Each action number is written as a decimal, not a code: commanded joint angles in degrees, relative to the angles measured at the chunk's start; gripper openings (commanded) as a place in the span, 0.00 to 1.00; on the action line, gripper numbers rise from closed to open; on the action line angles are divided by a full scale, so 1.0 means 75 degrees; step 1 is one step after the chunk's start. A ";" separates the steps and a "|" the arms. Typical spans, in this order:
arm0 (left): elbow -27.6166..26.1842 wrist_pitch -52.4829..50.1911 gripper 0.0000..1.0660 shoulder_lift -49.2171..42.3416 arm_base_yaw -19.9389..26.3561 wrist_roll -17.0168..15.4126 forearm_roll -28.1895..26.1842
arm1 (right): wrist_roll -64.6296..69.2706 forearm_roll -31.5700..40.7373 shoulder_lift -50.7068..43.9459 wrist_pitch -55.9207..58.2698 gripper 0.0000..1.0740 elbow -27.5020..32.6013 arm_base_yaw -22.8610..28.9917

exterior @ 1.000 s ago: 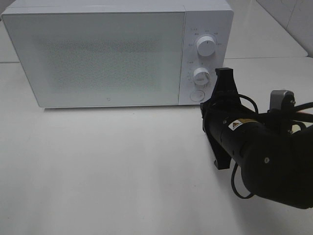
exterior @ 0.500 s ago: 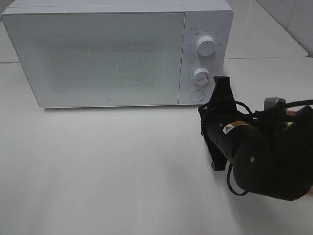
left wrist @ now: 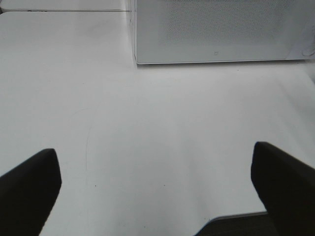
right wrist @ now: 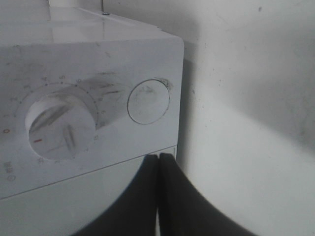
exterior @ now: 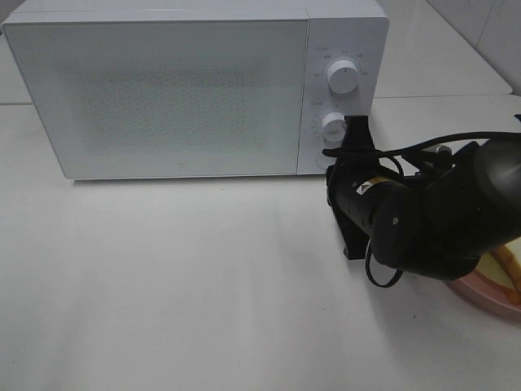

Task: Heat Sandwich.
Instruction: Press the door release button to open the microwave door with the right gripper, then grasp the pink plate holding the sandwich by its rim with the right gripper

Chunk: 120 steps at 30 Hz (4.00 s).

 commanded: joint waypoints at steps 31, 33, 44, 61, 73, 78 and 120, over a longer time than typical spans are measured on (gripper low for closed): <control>0.0000 -0.0092 0.91 -0.0160 -0.0046 -0.0038 -0.0015 | -0.0367 -0.0787 0.1176 0.0611 0.00 -0.1711 -0.1161; 0.0000 -0.0092 0.91 -0.0160 -0.0046 -0.0038 -0.0015 | -0.0367 -0.0848 0.1207 0.0626 0.00 -0.1765 -0.1161; 0.0000 -0.0092 0.91 -0.0160 -0.0046 -0.0038 -0.0015 | -0.0275 -0.0863 0.1283 -0.0008 0.00 -0.1940 -0.1161; 0.0000 -0.0092 0.91 -0.0160 -0.0046 -0.0038 -0.0015 | -0.0252 -0.0924 0.1642 -0.1047 0.00 -0.2819 -0.1337; 0.0000 -0.0092 0.91 -0.0160 -0.0046 -0.0038 -0.0015 | -0.0283 -0.0924 0.1635 -0.0672 0.00 -0.2819 -0.1314; 0.0000 -0.0092 0.91 -0.0160 -0.0046 -0.0038 -0.0015 | -0.0260 -0.0955 0.1390 0.0076 0.00 -0.2597 -0.1222; 0.0000 -0.0092 0.91 -0.0160 -0.0046 -0.0038 -0.0015 | -0.2246 -0.3751 -0.1956 0.4935 0.03 -0.0420 -0.1077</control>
